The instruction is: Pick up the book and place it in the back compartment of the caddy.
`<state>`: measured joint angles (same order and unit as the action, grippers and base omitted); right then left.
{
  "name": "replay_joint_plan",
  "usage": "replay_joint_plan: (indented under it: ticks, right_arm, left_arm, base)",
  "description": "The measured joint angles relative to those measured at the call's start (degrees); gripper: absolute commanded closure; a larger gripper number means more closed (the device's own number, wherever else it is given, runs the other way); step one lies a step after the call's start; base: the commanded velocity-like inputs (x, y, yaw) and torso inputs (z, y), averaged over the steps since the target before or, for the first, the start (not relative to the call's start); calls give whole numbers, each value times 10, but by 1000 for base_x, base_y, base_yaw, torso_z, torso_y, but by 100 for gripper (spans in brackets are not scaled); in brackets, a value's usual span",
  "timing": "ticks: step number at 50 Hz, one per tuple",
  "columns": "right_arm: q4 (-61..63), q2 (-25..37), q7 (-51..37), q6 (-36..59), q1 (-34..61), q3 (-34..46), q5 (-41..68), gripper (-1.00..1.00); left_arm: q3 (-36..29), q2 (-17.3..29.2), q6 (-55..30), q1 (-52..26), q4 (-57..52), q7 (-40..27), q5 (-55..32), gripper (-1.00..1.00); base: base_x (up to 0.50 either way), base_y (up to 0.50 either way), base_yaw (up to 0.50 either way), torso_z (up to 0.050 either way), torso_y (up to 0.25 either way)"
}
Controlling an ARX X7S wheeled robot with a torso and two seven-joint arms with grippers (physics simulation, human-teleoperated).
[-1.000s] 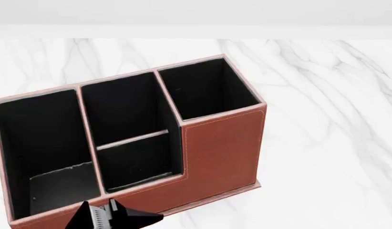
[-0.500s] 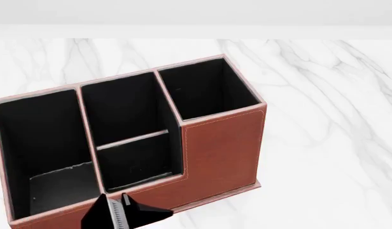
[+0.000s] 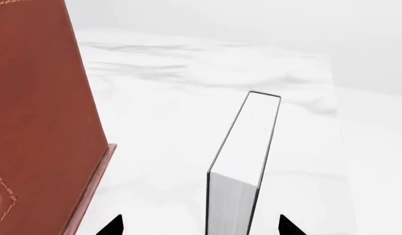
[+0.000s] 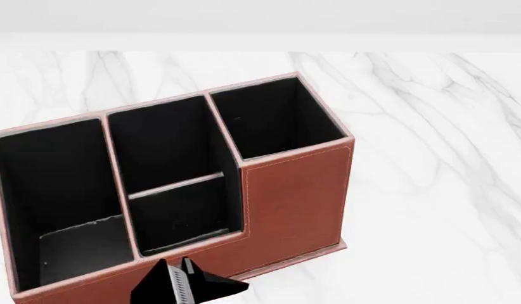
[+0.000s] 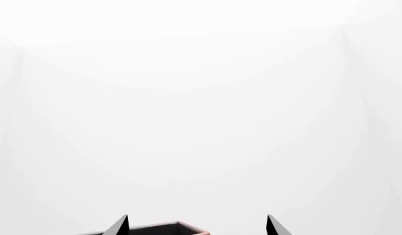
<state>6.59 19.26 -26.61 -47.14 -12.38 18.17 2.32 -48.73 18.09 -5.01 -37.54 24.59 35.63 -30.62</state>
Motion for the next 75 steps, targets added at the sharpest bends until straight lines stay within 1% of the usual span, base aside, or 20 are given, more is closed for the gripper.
replay_joint_plan:
  ticks: [32, 75]
  right_arm:
    - [-1, 4, -3, -1, 1, 5, 1, -100]
    - [5, 12, -7, -9, -3, 8, 5, -100]
  left_arm:
    - [-27, -46, -3, -27, 46, 2, 26, -100]
    - [-61, -141, 56, -56, 227, 35, 58, -100]
  base:
    - [0, 0, 0, 0, 0]
    - [0, 0, 0, 0, 0]
